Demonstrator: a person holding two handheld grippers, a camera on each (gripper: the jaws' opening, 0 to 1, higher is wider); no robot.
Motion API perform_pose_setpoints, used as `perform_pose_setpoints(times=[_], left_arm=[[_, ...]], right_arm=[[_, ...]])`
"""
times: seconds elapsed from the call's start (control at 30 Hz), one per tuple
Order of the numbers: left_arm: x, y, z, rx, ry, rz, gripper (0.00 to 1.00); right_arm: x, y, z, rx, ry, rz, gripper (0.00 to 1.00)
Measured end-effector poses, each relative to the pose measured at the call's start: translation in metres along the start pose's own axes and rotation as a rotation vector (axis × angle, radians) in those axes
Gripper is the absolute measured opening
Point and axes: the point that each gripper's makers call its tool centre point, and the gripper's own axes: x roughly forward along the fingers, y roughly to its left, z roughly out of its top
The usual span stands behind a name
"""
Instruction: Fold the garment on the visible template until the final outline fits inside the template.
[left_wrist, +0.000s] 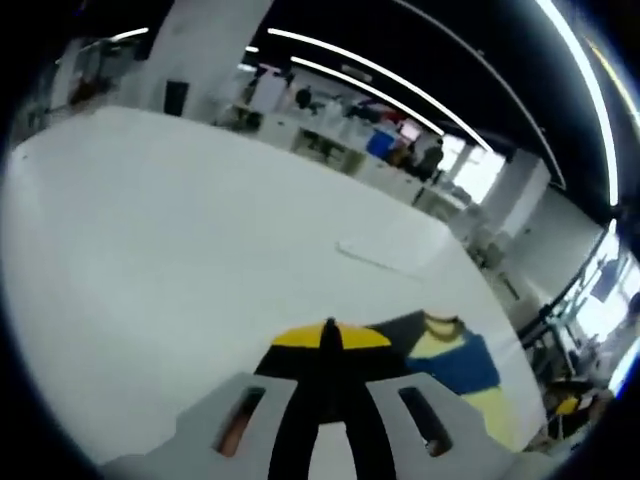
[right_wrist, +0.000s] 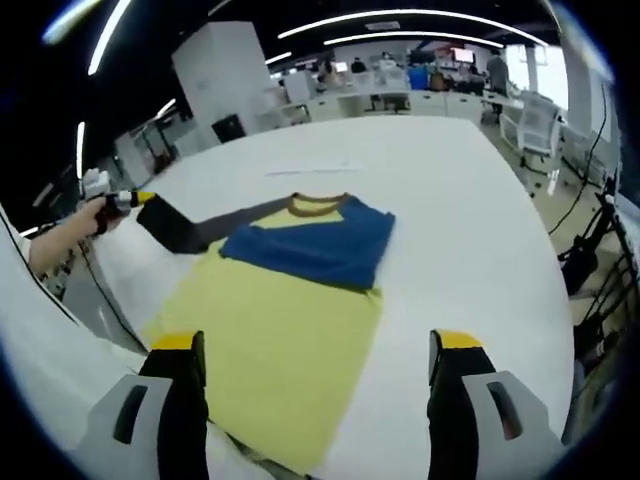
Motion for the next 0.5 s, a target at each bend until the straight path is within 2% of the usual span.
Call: perform_pose_setpoints(times=[0.27, 0.33, 0.5], left_arm=[[-0.002, -0.040, 0.003, 0.014, -0.009, -0.048, 0.00], [-0.005, -0.055, 0.002, 0.009, -0.013, -0.063, 0.00], [-0.008, -0.081, -0.004, 0.017, -0.009, -0.088, 0.00]], right_arm=[[-0.011, -0.006, -0.003, -0.005, -0.017, -0.001, 0.92], [-0.014, -0.009, -0.007, -0.002, -0.016, -0.003, 0.92], [-0.021, -0.010, -0.012, 0.003, -0.022, -0.002, 0.92]])
